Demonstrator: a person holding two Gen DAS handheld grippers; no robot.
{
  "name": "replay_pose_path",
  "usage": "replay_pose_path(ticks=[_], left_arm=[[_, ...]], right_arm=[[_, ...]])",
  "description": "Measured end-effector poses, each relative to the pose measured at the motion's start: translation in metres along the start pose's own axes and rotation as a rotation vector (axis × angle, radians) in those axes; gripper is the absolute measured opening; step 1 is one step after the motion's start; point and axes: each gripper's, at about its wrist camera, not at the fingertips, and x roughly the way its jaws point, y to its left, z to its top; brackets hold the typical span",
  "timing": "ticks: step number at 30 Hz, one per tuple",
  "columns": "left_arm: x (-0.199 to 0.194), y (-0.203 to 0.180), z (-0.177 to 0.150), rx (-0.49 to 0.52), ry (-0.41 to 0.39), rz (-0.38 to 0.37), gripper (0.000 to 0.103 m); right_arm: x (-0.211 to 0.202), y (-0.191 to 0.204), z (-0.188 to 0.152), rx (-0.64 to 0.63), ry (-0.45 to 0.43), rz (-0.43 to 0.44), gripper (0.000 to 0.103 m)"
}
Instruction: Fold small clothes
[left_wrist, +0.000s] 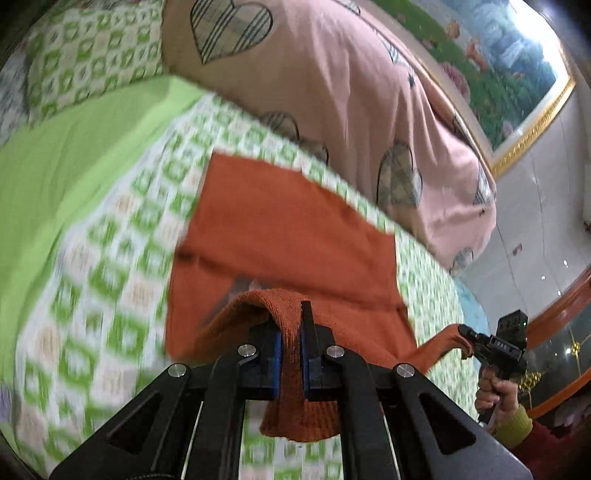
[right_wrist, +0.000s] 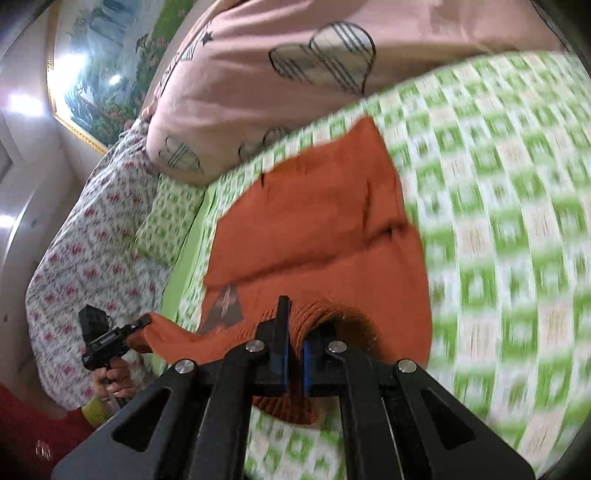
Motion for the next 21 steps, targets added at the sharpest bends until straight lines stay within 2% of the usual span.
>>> replay_pose_path(ticks=[4,9,12,21], left_arm=[[0.030,0.003,0.049,0.008,-0.045,0.000,0.006],[0.080,0.012,0.094,0.013,-0.038,0.011,0.006],[0.107,0.023,0.111,0.000,-0.022,0.016,0.006],[0.183,0.054,0.137,-0.030,0.051,0.058,0.006]], right_arm=[[0.026,0.001,0.049,-0.041,-0.041,-0.023,0.006],[0.060,-0.009,0.100,-0.036,-0.069,-0.053,0.006],[0.081,-0.025,0.124,0.002,-0.073,-0.065,0.006],[0.140,-0.067,0.148,0.076,-0.011,-0.157,0.006]])
